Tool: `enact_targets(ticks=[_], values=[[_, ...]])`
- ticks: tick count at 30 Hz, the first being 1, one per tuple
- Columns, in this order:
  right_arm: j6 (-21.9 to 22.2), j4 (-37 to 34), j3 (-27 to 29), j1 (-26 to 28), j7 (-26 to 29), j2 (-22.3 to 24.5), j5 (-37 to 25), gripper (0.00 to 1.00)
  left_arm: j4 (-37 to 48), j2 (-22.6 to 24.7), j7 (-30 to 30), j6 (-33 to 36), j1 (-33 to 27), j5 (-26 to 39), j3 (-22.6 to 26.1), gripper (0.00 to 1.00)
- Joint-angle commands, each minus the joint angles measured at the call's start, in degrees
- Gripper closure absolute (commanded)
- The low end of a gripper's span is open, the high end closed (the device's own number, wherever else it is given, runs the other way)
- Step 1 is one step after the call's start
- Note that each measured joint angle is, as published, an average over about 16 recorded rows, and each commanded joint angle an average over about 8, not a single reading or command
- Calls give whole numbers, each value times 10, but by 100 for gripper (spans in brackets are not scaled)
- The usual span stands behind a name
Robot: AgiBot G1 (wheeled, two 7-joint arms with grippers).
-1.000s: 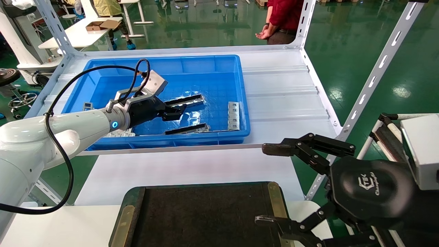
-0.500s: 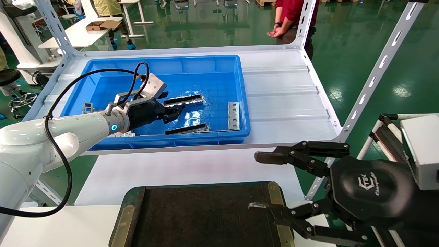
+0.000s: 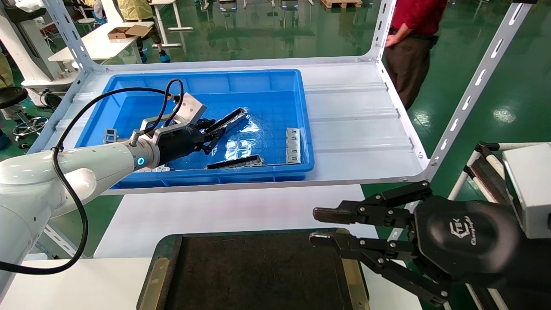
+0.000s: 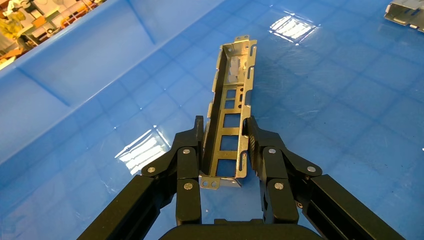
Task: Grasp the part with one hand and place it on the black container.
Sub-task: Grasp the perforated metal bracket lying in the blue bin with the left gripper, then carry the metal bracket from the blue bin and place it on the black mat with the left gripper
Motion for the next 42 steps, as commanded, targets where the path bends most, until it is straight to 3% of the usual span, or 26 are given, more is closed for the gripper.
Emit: enact_targets(ticks=[1, 11, 17, 29, 42], values=[[0, 0, 0, 0, 0, 0, 0, 100, 0, 0, -1, -1, 1, 0, 0, 100], [0, 0, 0, 0, 0, 0, 0, 100, -3, -5, -13, 10, -3, -9, -6, 100], [0, 0, 0, 0, 0, 0, 0, 100, -9, -19, -23, 54, -13, -22, -15, 100], [0, 0, 0, 0, 0, 0, 0, 100, -32, -74, -34, 288, -24, -51, -33, 100], [0, 0, 0, 0, 0, 0, 0, 100, -41, -116, -38, 444, -15, -64, -39, 100]])
